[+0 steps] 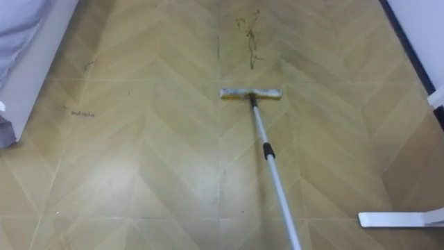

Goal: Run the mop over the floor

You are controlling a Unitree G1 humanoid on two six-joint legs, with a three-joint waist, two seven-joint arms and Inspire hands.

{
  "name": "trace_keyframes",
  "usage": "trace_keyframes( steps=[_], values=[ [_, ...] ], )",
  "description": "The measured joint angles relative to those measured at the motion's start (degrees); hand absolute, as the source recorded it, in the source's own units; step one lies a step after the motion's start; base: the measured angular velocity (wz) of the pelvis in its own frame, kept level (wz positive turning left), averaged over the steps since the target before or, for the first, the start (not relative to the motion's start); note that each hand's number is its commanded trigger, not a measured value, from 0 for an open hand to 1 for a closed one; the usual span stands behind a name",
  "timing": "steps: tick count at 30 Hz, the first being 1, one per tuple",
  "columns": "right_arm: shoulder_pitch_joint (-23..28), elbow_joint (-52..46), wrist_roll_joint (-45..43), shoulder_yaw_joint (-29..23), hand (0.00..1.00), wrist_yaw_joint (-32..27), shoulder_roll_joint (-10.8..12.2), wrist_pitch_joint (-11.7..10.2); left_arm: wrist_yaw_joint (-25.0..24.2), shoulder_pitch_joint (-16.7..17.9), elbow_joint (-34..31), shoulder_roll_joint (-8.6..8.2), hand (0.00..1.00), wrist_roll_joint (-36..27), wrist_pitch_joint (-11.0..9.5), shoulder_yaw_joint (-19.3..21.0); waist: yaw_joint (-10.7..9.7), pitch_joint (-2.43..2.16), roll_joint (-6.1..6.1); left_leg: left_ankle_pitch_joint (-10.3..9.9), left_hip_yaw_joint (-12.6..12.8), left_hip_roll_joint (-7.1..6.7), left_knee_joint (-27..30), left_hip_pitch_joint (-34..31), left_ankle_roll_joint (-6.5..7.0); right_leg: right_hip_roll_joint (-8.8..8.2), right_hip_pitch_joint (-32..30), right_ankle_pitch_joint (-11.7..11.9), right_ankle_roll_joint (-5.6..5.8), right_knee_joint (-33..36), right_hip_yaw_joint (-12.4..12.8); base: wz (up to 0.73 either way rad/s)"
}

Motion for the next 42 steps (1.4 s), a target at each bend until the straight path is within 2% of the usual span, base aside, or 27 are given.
trace_keyframes(
  steps=[2, 7, 10, 16, 20, 25, 27, 30, 31, 32, 33, 34, 35, 36, 37, 38, 39, 40, 41, 42],
  values=[
    [-0.2, 1.0, 1.3, 0.1, 1.0, -0.6, 0.0, -1.1, 0.1, -0.9, 0.7, -0.27, 0.0, 0.0, -1.0, 0.1, 0.0, 0.04, 0.08, 0.0, 0.0, 0.03, 0.8, -2.1, -0.02, -0.08, -1.6, 0.0, -0.07, 0.3, -0.4, 0.11],
    [-1.3, 0.9, 4.1, 1.1, 1.0, -1.7, -0.3, -2.3, 0.2, -2.7, 1.7, -0.26, 0.0, -1.1, -2.3, 0.0, 0.0, 0.15, 0.22, 0.0, -0.1, 0.07, 3.5, -8.1, -0.01, -0.48, -7.3, 0.0, -0.1, 3.0, -1.1, 0.08],
    [-2.4, 1.0, 6.1, 2.1, 1.0, -2.9, -0.6, -2.9, 0.8, -3.2, 1.6, -0.4, 0.0, -3.6, -3.2, -0.8, 0.3, 0.61, 0.89, 0.0, -0.4, -0.07, 5.8, -12.2, 0.0, -0.95, -11.5, -0.2, -0.34, 5.7, -1.2, 0.04],
    [-3.5, 0.6, 8.3, 2.1, 1.0, -4.7, -1.0, -3.9, 1.5, -3.2, 0.7, -0.67, 0.0, -7.5, -4.2, -1.1, 1.1, 0.87, 0.98, 0.2, 0.1, -1.15, 9.2, -19.1, 0.26, -3.03, -20.6, -3.1, -1.0, 13.8, -0.9, 0.05],
    [-3.5, 0.5, 10.8, 2.8, 1.0, -6.4, -1.0, -4.0, 2.3, -3.1, -0.6, -1.2, 0.0, -10.8, -4.1, -1.2, 1.4, 0.92, 0.97, 0.2, 0.0, -1.73, 12.4, -23.8, 0.25, -4.3, -25.8, -4.9, -1.41, 18.5, -0.8, 0.14],
    [-3.4, 0.9, 15.1, 6.0, 1.0, -8.7, -0.9, -3.8, 3.1, -2.9, -0.4, -1.19, 0.0, -12.8, -3.8, -2.7, 1.6, 1.08, 1.44, 0.2, -0.3, -1.99, 14.8, -26.3, 0.22, -4.84, -27.9, -6.0, -1.62, 21.1, -1.4, 0.13],
    [-3.4, 1.1, 16.5, 6.6, 1.0, -9.0, -0.9, -3.6, 3.8, -2.9, -0.3, -1.12, 0.0, -13.6, -3.0, -2.8, 2.0, 1.16, 1.63, -0.1, -0.6, -2.13, 16.9, -27.6, 0.11, -5.18, -28.6, -6.8, -1.76, 23.1, -1.6, 0.2],
    [-4.7, 2.5, 17.9, 6.6, 1.0, -9.2, -0.7, -1.7, 4.6, -3.0, 0.1, -0.34, 0.0, -13.4, -1.3, -4.1, 3.4, 1.2, 1.51, -2.4, -2.2, -1.98, 25.4, -31.6, -1.09, -5.17, -31.4, -10.1, -2.63, 29.4, -1.3, 0.13],
    [-6.9, 4.3, 18.3, 6.5, 1.0, -8.7, -0.7, -1.1, 4.6, -3.1, 0.7, 0.45, 0.0, -13.2, -0.4, -5.4, 4.1, 1.22, 1.39, -2.7, -3.4, -1.83, 31.1, -34.2, -1.56, -5.0, -32.6, -11.7, -3.31, 32.7, -1.3, -0.06],
    [-8.9, 5.9, 18.7, 6.5, 1.0, -7.8, -1.2, -0.1, 4.6, -3.1, 1.4, 1.14, 0.0, -13.3, 0.2, -6.4, 5.7, 1.18, 1.25, -2.6, -4.9, -1.51, 38.2, -37.4, -1.69, -4.48, -33.6, -13.3, -4.35, 36.0, -0.9, -0.22],
    [-10.0, 6.7, 18.6, 6.4, 1.0, -7.2, -1.6, 0.4, 4.6, -3.0, 1.7, 1.54, 0.0, -13.4, 0.7, -7.0, 6.7, 1.15, 1.1, -2.1, -5.2, -1.05, 42.3, -39.0, -1.89, -4.18, -34.2, -14.3, -5.11, 37.8, -0.6, -0.46],
    [-12.8, 8.1, 18.4, 6.3, 1.0, -5.7, -2.7, 1.4, 4.8, -3.1, 2.3, 2.26, 0.0, -13.6, 1.8, -8.2, 8.1, 1.27, 0.46, 1.2, -6.2, -0.93, 50.6, -42.8, -2.27, -4.03, -35.4, -16.3, -6.03, 42.0, -0.1, -0.46],
    [-16.3, 9.3, 18.1, 5.8, 1.0, -4.1, -4.1, 2.4, 4.9, -2.9, 3.2, 2.94, 0.0, -13.6, 2.4, -9.4, 9.0, 1.73, -0.44, 7.8, -6.9, -1.0, 58.8, -47.4, -2.57, -3.74, -36.2, -17.9, -6.87, 45.6, 0.5, -0.4],
    [-18.1, 9.8, 18.1, 5.8, 1.0, -3.2, -4.9, 2.8, 4.9, -3.0, 3.9, 3.18, 0.0, -13.8, 2.3, -10.1, 9.4, 1.94, -0.94, 12.3, -7.1, -1.13, 62.7, -49.7, -2.88, -3.73, -36.4, -18.6, -7.37, 47.2, 0.7, -0.33],
    [-21.5, 10.0, 18.1, 6.3, 1.0, -1.3, -6.9, 4.0, 4.8, -3.2, 4.3, 3.55, 0.0, -14.8, 2.3, -11.9, 10.4, 2.17, -1.6, 16.9, -6.7, -1.55, 72.5, -54.4, -4.31, -3.67, -36.6, -20.1, -8.28, 50.2, 1.1, -0.24],
    [-23.0, 10.0, 18.1, 6.7, 1.0, -0.5, -7.9, 4.5, 4.6, -3.3, 4.5, 3.69, 0.0, -14.8, 2.2, -12.6, 10.7, 2.38, -2.02, 16.4, -6.1, -2.0, 78.3, -56.9, -4.09, -3.64, -36.7, -20.9, -8.48, 51.6, 1.5, -0.29],
    [-26.0, 10.0, 18.1, 7.0, 1.0, 1.3, -9.4, 5.0, 4.2, -3.2, 4.7, 3.93, 0.0, -14.8, 2.1, -13.6, 11.9, 2.76, -2.89, 14.6, -4.2, -2.44, 88.2, -61.6, -2.73, -3.63, -36.8, -21.9, -8.84, 53.6, 2.4, -0.21],
    [-28.2, 10.0, 18.9, 7.7, 1.0, 2.3, -9.8, 5.0, 3.3, -3.1, 4.7, 4.21, 0.0, -14.8, 2.1, -13.7, 12.6, 3.15, -4.2, 11.9, -2.0, -2.41, 92.1, -64.9, -1.7, -3.77, -36.3, -22.3, -8.81, 53.9, 2.9, -0.12],
    [-28.9, 10.2, 19.5, 8.0, 1.0, 2.8, -9.8, 5.2, 2.9, -3.1, 4.6, 4.31, 0.0, -14.6, 2.2, -13.7, 12.5, 3.17, -4.97, 10.5, -0.9, -2.35, 91.8, -65.8, -1.38, -4.04, -35.9, -22.5, -8.65, 53.7, 3.0, 0.13],
    [-29.3, 10.3, 20.7, 8.9, 1.0, 3.7, -9.8, 6.3, 1.4, -3.0, 3.7, 4.46, 0.0, -13.3, 2.5, -13.4, 12.5, 3.14, -5.86, 8.4, 0.6, -1.96, 87.6, -65.9, -1.18, -4.22, -34.7, -23.0, -7.88, 53.0, 3.0, 0.36]
  ],
)
